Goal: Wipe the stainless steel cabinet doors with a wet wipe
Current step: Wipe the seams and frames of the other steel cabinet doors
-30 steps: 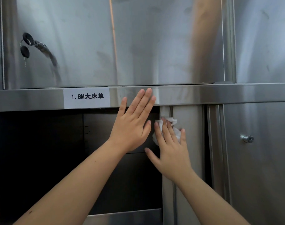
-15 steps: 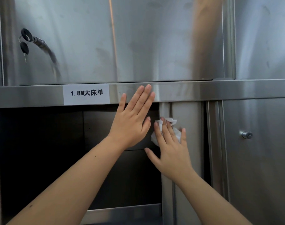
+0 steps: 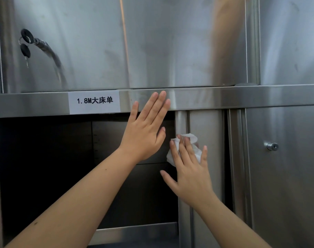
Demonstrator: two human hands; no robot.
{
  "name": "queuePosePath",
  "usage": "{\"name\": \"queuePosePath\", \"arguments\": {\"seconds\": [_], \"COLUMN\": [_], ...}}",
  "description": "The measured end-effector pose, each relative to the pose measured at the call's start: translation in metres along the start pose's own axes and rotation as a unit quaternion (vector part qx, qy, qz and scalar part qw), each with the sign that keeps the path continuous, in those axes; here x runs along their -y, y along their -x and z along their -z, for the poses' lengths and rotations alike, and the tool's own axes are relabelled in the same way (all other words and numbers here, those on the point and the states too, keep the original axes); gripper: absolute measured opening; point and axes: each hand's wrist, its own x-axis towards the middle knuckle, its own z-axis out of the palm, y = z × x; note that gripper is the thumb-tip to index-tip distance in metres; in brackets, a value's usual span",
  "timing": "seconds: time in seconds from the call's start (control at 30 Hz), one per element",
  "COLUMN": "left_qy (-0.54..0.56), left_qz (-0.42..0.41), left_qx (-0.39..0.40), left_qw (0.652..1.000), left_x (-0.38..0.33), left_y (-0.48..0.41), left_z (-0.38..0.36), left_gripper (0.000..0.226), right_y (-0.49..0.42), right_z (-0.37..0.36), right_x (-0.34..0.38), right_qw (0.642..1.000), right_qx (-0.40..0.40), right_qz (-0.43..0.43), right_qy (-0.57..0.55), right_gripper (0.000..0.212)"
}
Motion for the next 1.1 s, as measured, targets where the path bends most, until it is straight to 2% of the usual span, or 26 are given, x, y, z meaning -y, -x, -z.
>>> {"name": "queuePosePath", "arguments": {"seconds": [0.37,0.7,0.93,1.1], "left_qy": [0.0,0.01,0.001,0.007], "left_qz": [-0.001,0.003,0.002,0.006], "left_qx": [-0.003,0.01,0.007,0.024], "left_qw": [1.0,1.0,1.0,1.0], "left_x": [0.0,0.0,-0.001,-0.003], "left_y": [0.0,-0.001,0.0,-0.001], "left_z": [0.0,0.0,0.0,0.002], "left_gripper": [0.065,0.066,0.067,0.069], "right_y": [-0.01,0.016,-0.009,0.022], "right_z": [0.002,-0.011,-0.006,-0.016], "right_x": [-0.01,0.004,0.004,0.009], "right_qw": [0.999,1.0,1.0,0.999], "right_qx": [-0.002,0.017,-0.003,0.025], "right_qz": [0.031,-0.008,-0.023,-0.024], "right_qy": [0.035,-0.007,-0.011,-0.04], "right_gripper": [0.079,0.079,0.079,0.077]}}
